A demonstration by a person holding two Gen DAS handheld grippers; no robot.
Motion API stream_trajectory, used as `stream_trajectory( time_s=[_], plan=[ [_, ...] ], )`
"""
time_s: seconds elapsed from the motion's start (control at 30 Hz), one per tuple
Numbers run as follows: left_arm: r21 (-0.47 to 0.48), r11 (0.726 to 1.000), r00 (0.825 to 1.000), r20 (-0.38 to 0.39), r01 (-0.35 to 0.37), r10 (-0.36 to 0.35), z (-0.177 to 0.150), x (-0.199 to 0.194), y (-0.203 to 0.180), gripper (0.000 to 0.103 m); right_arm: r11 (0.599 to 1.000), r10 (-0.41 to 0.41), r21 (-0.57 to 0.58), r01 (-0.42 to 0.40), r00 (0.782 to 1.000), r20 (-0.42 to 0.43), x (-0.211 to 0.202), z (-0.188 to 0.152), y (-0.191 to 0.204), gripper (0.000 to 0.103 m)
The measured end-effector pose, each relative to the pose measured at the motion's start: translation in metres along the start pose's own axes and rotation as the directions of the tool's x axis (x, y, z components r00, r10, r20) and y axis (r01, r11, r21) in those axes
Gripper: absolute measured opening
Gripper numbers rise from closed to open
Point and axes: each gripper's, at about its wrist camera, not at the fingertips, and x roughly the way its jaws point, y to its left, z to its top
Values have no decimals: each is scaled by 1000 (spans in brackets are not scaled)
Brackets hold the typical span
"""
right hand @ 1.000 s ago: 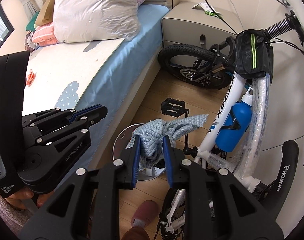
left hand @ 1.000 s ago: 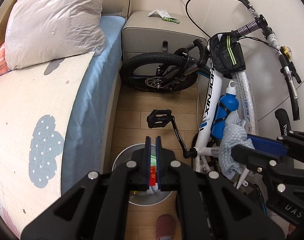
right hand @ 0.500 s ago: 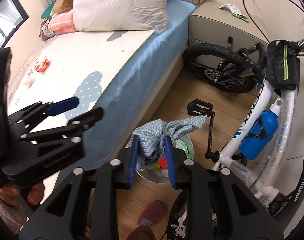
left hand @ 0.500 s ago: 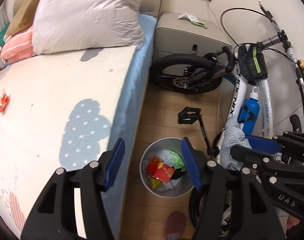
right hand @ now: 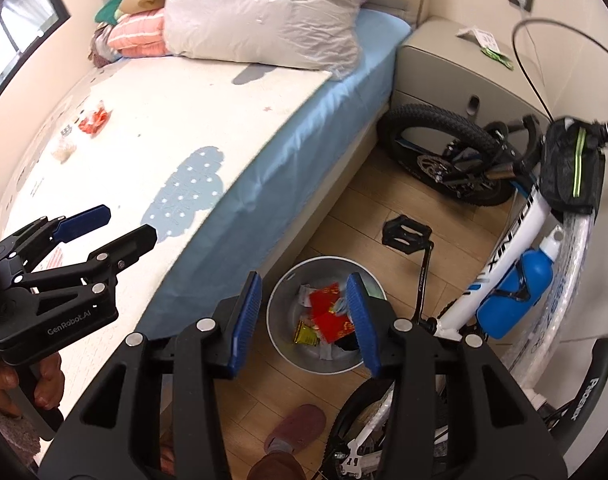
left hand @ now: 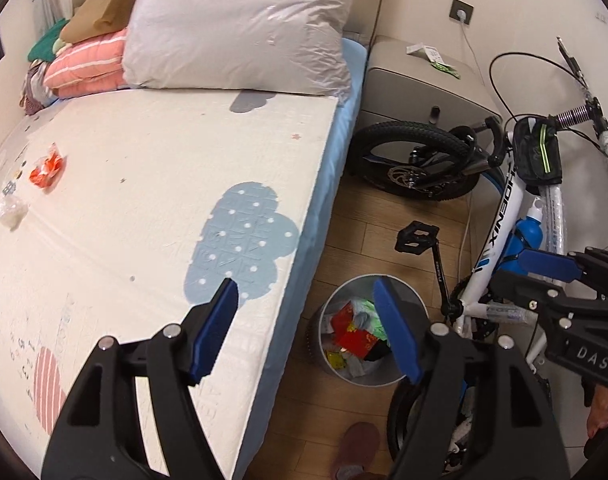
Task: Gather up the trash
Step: 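Move both tools back over the mat toward the plastic wrap and orange bag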
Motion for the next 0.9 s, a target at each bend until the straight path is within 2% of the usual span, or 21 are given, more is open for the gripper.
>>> stream_trajectory(
  time_s=[0.2,0.4,0.67,0.9],
  plan=[
    [-90,995,999,3,-46,47,-7,-28,33,71,995,36,-91,-35,999,10,-11,18,32,43],
    [-180,978,994,8,-107,110,-15,-57,86,71,979,88,-186,-84,996,10,-11,42,91,43],
    [-327,926,979,5,-189,202,-29,-81,188,71,933,138,-336,-132,990,-6,12,75,201,43],
    [-412,881,968,-19,-235,249,-35,-88,277,71,892,168,-421,-164,985,-26,37,102,300,43]
  ],
)
